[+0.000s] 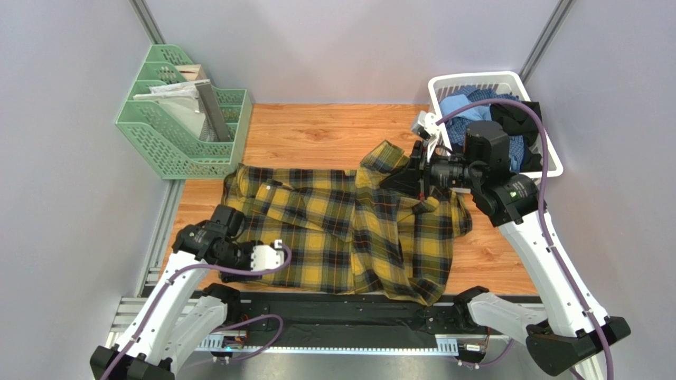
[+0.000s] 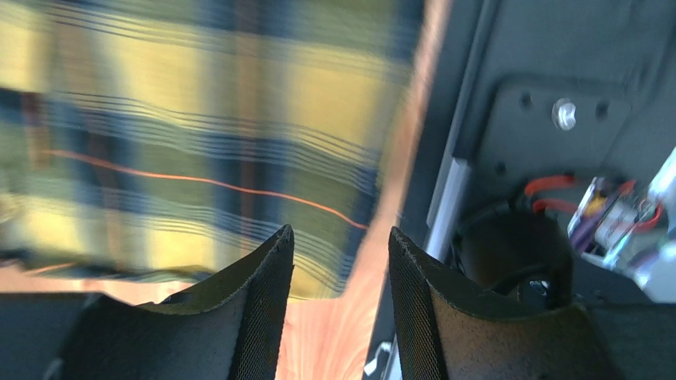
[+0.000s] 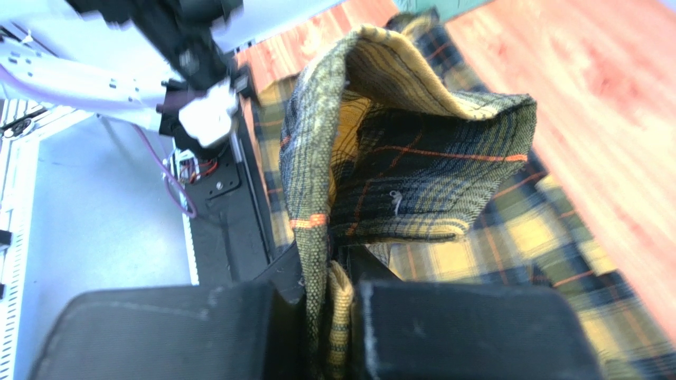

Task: Fold and stack the long sleeve shirts
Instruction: Fold the shirt

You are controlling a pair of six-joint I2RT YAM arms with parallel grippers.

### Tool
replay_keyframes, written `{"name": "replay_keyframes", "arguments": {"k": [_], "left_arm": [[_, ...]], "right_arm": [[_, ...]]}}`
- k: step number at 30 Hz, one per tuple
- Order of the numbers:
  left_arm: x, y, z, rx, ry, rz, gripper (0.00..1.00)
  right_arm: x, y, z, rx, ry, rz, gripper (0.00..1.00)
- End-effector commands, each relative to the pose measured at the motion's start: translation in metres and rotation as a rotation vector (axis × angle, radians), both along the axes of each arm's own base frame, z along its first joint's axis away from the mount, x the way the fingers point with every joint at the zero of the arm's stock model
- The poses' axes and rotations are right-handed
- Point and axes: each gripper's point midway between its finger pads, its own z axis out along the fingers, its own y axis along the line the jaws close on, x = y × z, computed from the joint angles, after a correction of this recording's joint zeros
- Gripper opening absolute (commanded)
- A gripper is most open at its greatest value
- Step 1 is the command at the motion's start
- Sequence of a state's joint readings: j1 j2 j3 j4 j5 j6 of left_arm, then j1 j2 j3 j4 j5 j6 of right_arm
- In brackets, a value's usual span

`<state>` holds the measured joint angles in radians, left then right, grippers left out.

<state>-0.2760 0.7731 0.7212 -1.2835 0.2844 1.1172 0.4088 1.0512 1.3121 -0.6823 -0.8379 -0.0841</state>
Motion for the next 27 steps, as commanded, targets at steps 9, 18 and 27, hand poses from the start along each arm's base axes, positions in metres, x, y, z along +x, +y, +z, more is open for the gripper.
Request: {"name": "replay_keyframes", "arguments": {"k": [9,18,27], "left_arm": [[-0.007,0.036,-0.064,0.216,0.024,-0.222,0.54],[-0.012,0.038,-0.074,0.236,0.099,-0.263,0.49],[-0.008,0.029,-0.054,0.184,0.088,-0.211,0.00]], "right_arm": [[0.021,0.009,0.055,0.029,-0.155,0.033,0.00],[0.016,0.004,0.052,0.011,-0.171,0.019,0.00],[0.010,-0.005,0.067,0.007,-0.234,-0.014,0.00]]}}
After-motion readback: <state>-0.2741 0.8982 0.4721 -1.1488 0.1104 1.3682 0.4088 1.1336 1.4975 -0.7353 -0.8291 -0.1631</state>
